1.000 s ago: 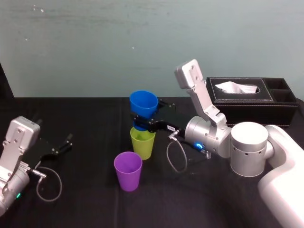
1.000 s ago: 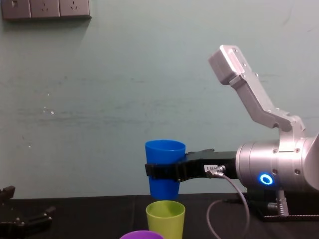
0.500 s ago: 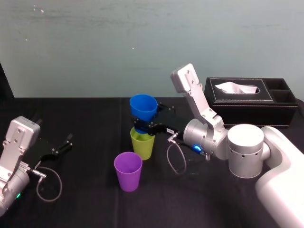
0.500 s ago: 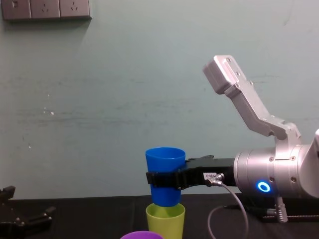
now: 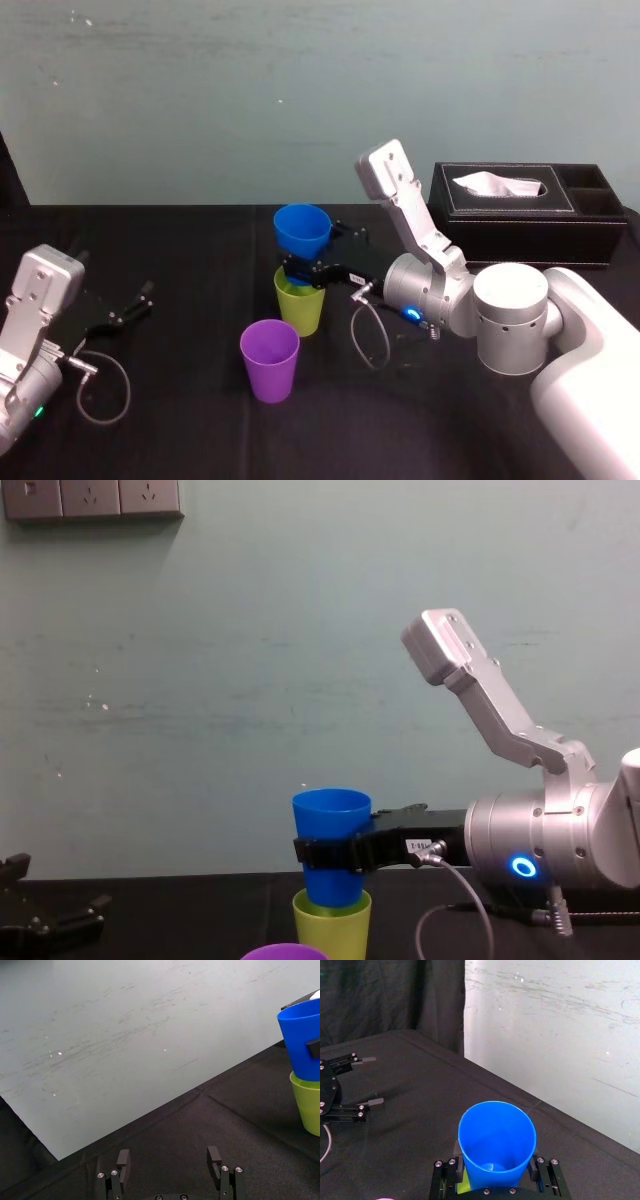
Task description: Stack the three plastic cups sequentially using one hand.
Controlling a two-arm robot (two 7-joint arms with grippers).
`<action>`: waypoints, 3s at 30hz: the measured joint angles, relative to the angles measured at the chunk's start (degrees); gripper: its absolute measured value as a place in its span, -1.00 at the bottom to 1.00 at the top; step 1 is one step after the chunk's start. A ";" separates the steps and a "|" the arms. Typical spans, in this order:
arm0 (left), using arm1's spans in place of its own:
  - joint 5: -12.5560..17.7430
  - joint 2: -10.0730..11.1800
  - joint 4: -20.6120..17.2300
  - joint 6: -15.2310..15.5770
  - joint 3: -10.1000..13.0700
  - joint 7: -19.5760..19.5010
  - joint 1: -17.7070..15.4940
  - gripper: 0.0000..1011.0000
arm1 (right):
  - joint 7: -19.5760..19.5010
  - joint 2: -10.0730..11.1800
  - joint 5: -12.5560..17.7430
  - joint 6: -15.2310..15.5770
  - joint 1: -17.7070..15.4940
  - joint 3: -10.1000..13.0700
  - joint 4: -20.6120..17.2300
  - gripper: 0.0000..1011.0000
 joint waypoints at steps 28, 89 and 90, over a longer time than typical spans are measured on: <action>0.00 0.00 0.00 0.00 0.00 0.00 0.00 0.98 | 0.73 -1.32 -0.28 -0.61 0.53 -0.15 2.83 0.55; 0.00 0.00 0.00 0.00 0.00 0.00 0.00 0.98 | 3.55 12.88 0.68 5.36 -13.92 2.37 -21.34 0.98; 0.00 0.00 0.00 0.00 0.00 0.00 0.00 0.98 | 3.79 13.29 0.84 5.62 -14.23 2.27 -21.74 0.98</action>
